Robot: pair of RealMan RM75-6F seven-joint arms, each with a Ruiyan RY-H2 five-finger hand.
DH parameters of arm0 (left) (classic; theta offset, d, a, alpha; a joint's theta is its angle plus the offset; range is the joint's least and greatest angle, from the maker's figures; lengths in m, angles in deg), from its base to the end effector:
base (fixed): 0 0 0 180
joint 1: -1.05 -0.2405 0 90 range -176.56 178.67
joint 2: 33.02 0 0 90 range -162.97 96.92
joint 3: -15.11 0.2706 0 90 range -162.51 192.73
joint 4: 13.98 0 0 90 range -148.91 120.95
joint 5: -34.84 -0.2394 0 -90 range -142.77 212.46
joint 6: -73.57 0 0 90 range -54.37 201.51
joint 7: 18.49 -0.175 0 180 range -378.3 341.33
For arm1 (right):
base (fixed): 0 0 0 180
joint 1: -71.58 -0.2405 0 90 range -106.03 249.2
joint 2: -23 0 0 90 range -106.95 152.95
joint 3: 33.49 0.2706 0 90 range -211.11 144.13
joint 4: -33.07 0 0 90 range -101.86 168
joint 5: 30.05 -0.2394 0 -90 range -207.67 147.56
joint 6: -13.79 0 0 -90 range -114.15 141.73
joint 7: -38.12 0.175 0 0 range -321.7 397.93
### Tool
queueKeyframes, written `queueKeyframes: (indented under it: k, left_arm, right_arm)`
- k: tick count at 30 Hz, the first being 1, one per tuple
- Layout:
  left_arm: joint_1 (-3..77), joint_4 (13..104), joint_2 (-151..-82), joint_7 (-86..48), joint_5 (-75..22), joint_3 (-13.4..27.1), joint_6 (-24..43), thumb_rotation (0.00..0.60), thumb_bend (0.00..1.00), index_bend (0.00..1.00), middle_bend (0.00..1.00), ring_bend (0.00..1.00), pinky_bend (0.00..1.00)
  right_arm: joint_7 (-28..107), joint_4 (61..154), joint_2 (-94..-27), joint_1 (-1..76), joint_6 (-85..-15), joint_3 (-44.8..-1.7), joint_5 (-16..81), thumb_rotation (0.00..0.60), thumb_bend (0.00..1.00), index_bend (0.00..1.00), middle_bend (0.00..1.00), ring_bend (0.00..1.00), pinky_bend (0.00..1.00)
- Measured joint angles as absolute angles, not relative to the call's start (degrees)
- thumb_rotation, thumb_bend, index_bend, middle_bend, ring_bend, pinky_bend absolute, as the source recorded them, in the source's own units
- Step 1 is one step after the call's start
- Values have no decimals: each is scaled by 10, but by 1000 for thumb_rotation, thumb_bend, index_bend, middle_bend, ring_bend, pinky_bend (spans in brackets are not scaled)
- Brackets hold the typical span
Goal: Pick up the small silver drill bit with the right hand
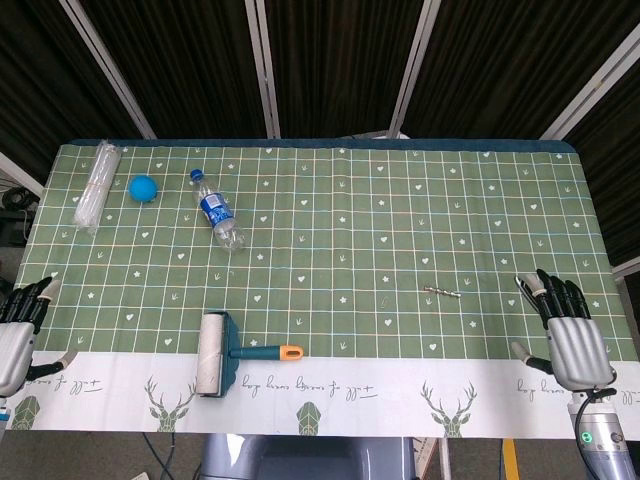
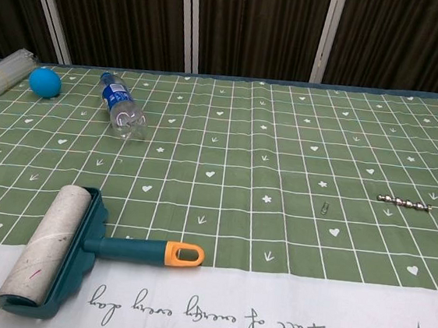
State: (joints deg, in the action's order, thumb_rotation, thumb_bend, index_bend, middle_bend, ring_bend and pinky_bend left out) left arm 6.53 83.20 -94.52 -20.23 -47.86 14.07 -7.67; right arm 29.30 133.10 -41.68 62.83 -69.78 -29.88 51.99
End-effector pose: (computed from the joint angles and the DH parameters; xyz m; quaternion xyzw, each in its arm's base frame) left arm -0.3350 0.2093 0.1325 -0.5978 -0.4276 -0.3552 0.5775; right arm -0.2988 -0.2364 0.1230 0.5992 -0.3857 0.3895 0.5836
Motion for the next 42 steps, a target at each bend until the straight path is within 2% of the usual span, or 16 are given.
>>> queueKeyframes:
  k: [6, 10, 14, 23, 32, 42]
  left_arm:
    - [65, 832, -946, -202, -480, 141, -76, 600, 139, 0, 0, 0, 0]
    - [66, 830, -946, -200, -479, 140, -75, 600, 139, 0, 0, 0, 0]
    - [68, 829, -947, -201, -478, 139, -71, 600, 138, 0, 0, 0, 0]
    - [70, 829, -944, -194, -479, 138, -69, 600, 139, 0, 0, 0, 0]
    - [71, 830, -936, -180, -480, 141, -62, 600, 138, 0, 0, 0, 0]
    - [73, 833, -932, -172, -477, 141, -55, 600, 139, 0, 0, 0, 0]
  right_arm:
    - [294, 1340, -416, 628, -690, -295, 513, 600, 114, 28, 0, 0, 31]
    - [289, 1348, -421, 621, -689, -281, 509, 600, 137, 157, 22, 0, 32]
    - [264, 1355, -438, 601, -675, -260, 488, 600, 143, 292, 141, 0, 39]
    - [164, 1333, -527, 517, -605, -202, 378, 600, 157, 449, 209, 0, 68]
    - [90, 1240, -631, 452, -561, -175, 268, 600, 204, 485, 223, 0, 69]
    - [67, 1133, -708, 409, -525, -159, 185, 600, 229, 488, 222, 0, 68]
